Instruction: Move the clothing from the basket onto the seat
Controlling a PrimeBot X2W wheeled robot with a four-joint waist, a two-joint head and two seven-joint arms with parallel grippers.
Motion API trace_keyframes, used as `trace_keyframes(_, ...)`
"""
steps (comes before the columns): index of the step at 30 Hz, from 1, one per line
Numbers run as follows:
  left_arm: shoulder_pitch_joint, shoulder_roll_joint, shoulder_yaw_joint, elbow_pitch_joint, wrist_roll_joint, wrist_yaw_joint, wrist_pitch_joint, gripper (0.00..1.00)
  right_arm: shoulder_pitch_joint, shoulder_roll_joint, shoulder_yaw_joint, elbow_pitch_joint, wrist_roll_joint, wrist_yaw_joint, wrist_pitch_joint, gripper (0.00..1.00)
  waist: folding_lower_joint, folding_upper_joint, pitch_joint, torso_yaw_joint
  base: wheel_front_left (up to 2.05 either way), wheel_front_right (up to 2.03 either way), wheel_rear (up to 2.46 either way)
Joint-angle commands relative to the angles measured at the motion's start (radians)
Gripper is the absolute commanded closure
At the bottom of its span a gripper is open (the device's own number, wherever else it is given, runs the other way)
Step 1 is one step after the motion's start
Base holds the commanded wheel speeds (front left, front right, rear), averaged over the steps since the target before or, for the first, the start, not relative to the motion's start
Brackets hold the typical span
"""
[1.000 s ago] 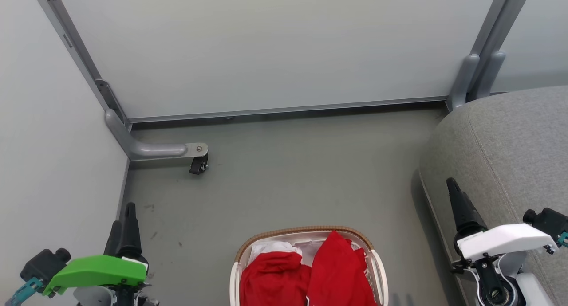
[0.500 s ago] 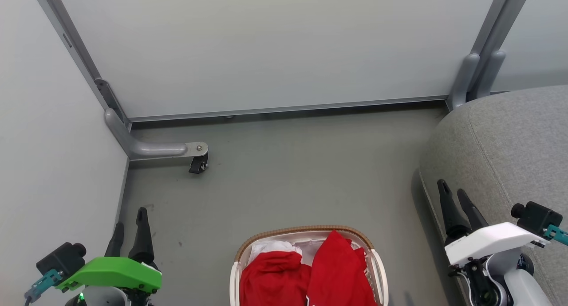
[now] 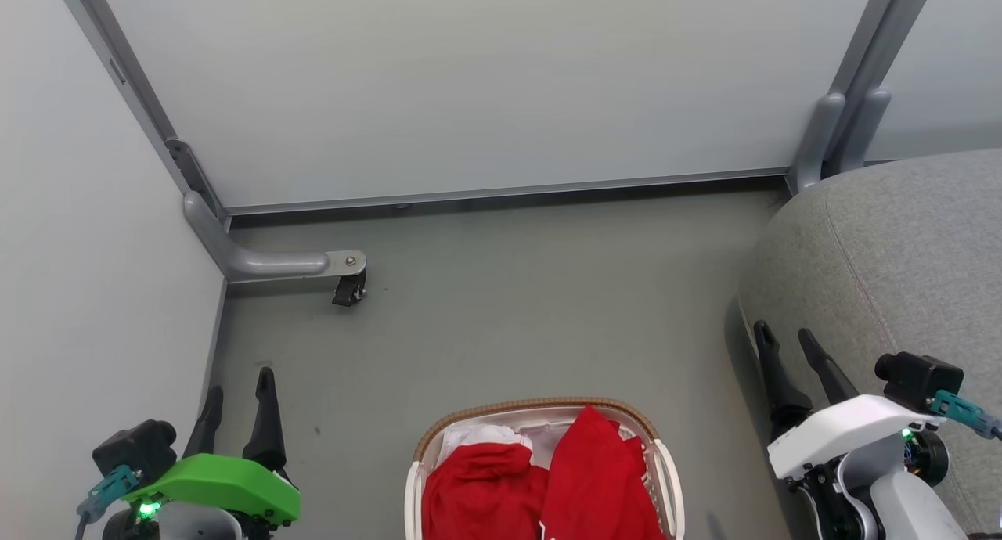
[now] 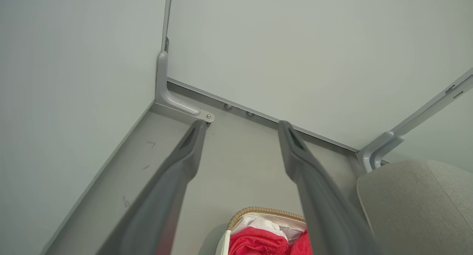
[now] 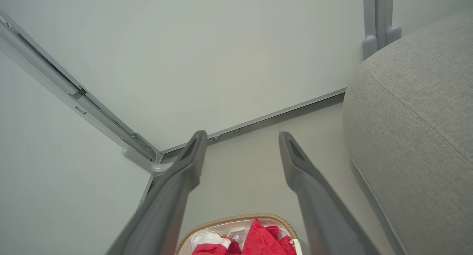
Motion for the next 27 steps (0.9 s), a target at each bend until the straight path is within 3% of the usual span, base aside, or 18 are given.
trace_keyframes(1, -0.026, 0.014, -0.004, -0.009, 0.037, 0.002, -0.010, 0.00, -0.028, -0.010, 0.000, -0.005, -0.037, 0.000, -0.011, 0.00, 0.0000, -0.0001, 0.001, 0.000, 0.00, 0.00, 0.00)
trace_keyframes(27, 0.002, -0.009, 0.009, -0.014, 0.266, -0.004, -0.074, 0.00, -0.026, 0.002, -0.002, 0.017, -0.300, 0.000, -0.075, 0.00, 0.0000, -0.0001, 0.000, -0.002, 0.00, 0.00, 0.00)
